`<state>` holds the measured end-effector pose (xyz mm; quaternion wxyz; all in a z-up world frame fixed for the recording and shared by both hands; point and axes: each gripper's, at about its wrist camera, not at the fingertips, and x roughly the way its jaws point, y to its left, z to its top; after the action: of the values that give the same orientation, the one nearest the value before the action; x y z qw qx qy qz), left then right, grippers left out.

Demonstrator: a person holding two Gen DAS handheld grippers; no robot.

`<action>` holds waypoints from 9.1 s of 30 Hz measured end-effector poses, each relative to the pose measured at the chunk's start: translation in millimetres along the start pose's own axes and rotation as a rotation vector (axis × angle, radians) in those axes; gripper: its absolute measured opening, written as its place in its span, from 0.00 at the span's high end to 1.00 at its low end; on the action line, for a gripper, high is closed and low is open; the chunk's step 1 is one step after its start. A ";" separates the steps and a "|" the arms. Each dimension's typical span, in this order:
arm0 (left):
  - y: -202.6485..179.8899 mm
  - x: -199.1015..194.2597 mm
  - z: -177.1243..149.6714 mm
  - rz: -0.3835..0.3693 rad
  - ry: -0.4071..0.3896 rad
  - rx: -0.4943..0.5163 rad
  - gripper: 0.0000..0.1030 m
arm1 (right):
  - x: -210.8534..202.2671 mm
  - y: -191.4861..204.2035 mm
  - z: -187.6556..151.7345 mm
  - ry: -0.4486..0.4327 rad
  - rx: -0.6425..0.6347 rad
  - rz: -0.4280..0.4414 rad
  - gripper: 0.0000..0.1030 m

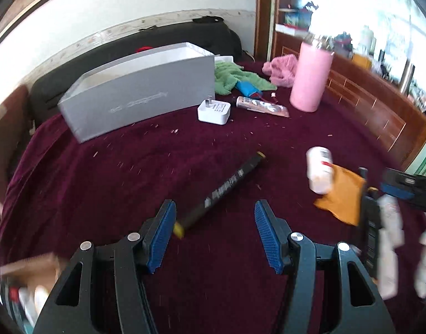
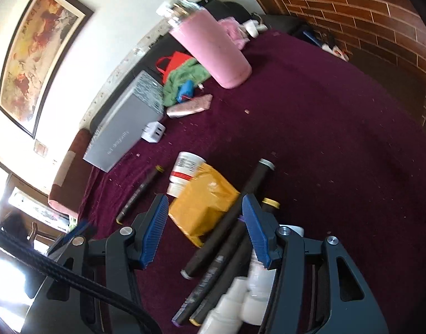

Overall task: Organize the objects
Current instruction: 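Reach to the pile and grasp a black marker with the left tool, then grasp the white pill bottle with the right tool while the left tool holds the marker, then carry the marker and pill bottle into the box and open both tools, then move both tools back from the box toward the pile, then approach and grasp the orange snack packet with the left tool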

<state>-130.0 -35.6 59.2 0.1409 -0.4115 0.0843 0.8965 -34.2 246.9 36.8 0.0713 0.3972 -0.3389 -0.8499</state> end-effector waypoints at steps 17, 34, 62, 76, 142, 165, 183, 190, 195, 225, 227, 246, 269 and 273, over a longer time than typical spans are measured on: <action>-18.4 10.9 -17.8 -0.072 0.091 0.029 0.89 | 6.0 7.1 -2.4 -0.027 -0.085 -0.034 0.46; 21.4 -125.2 -126.6 -0.271 -0.045 -0.254 0.89 | 74.4 80.0 45.4 0.162 -0.217 -0.224 0.46; -47.9 -68.4 -143.8 -0.080 0.052 -0.056 0.89 | 139.1 125.8 -16.7 0.290 -0.466 -0.450 0.70; 2.4 -141.5 -174.1 -0.261 -0.051 -0.301 0.89 | 51.4 125.7 -70.3 0.314 -0.365 -0.147 0.69; 225.3 -350.1 -289.6 0.223 -0.409 -0.785 0.42 | 58.4 291.5 -231.5 0.311 -0.589 0.252 0.49; -30.1 -129.1 -176.7 -0.138 0.060 -0.213 0.43 | -79.9 5.0 -53.1 -0.063 -0.096 -0.123 0.45; -57.5 -104.7 -186.9 -0.168 0.131 -0.109 0.03 | 67.6 66.5 -23.0 0.193 -0.160 -0.275 0.45; -45.5 -109.6 -190.0 -0.241 0.106 -0.169 0.02 | 46.5 96.4 -93.0 0.429 -0.171 0.097 0.43; -41.6 -109.6 -189.6 -0.268 0.107 -0.179 0.02 | -23.4 87.9 -84.8 0.081 -0.281 -0.014 0.43; -81.6 -99.3 -188.6 -0.032 0.189 -0.001 0.01 | -49.5 29.7 -55.2 -0.219 -0.153 -0.178 0.38; -79.6 -100.3 -187.8 -0.035 0.188 -0.017 0.02 | -47.7 28.9 -54.8 -0.211 -0.152 -0.180 0.38; -35.4 -53.0 -106.5 0.059 0.139 -0.328 0.02 | -57.1 10.8 -39.3 -0.250 -0.066 -0.178 0.38; -16.0 -106.1 -165.2 0.030 0.057 -0.304 0.61 | -43.3 19.4 -47.8 -0.231 -0.129 -0.240 0.38; -17.7 -100.0 -170.5 0.034 0.065 -0.310 0.61 | -40.2 20.8 -50.7 -0.224 -0.139 -0.251 0.38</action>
<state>59.6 -82.8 24.4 0.0577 -0.4558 -0.0438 0.8871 26.6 220.4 52.2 -0.0462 0.3334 -0.2328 -0.9124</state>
